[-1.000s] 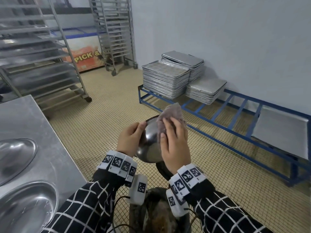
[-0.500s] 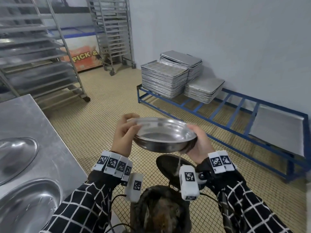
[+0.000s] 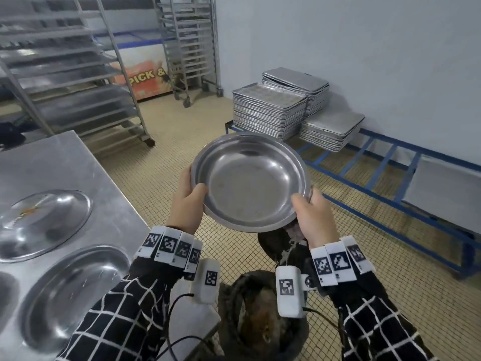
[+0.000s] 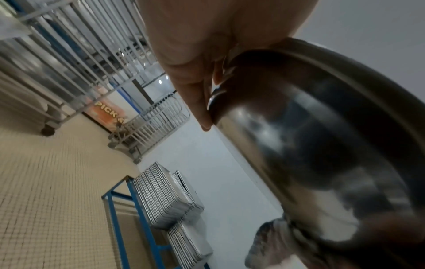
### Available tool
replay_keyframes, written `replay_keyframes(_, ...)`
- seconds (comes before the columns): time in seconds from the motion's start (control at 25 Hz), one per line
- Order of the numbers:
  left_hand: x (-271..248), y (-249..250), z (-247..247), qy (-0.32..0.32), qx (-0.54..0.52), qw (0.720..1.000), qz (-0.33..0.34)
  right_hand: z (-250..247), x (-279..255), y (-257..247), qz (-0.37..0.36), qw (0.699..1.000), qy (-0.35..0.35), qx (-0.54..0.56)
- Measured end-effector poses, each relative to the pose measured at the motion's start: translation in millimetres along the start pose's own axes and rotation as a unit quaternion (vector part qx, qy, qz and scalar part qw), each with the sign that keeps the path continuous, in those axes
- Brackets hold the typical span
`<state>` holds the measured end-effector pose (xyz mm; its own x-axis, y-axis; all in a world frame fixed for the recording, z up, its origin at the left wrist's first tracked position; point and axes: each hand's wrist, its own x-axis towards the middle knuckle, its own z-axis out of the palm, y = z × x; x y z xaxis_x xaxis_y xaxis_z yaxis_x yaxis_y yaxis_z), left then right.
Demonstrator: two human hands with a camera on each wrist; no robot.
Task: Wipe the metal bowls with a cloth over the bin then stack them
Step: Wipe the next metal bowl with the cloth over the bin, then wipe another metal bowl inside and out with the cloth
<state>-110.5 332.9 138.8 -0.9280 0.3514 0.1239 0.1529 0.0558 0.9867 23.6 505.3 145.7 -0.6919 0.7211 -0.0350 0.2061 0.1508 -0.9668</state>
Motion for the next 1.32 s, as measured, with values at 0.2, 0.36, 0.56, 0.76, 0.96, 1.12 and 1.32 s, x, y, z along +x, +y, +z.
replay_keyframes(0.2,-50,1,-55,0.124,0.009,0.992,-0.018,35,-28,-7,-0.112,0.988,-0.062,-0.091)
replay_keyframes(0.36,-119,-5,-103,0.272,-0.015,0.960,-0.064,76,-51,-16,-0.138,0.963,-0.201,-0.115)
replay_keyframes(0.56,-229,-14,-168,0.408,0.031,0.903,-0.128,146,-111,-17,-0.171,0.901,-0.377,-0.125)
replay_keyframes(0.76,-325,-9,-223,0.508,0.120,0.837,-0.164,216,-184,-19,-0.193,0.836,-0.499,-0.122)
replay_keyframes(0.96,-403,-16,-301,0.568,0.154,0.779,-0.216,291,-267,-37,-0.236,0.769,-0.574,-0.157)
replay_keyframes(1.12,-459,-28,-385,0.583,0.127,0.764,-0.247,368,-339,-52,-0.305,0.699,-0.612,-0.210)
replay_keyframes(1.32,-501,-54,-461,0.584,0.101,0.765,-0.252,469,-406,-62,-0.358,0.617,-0.639,-0.288)
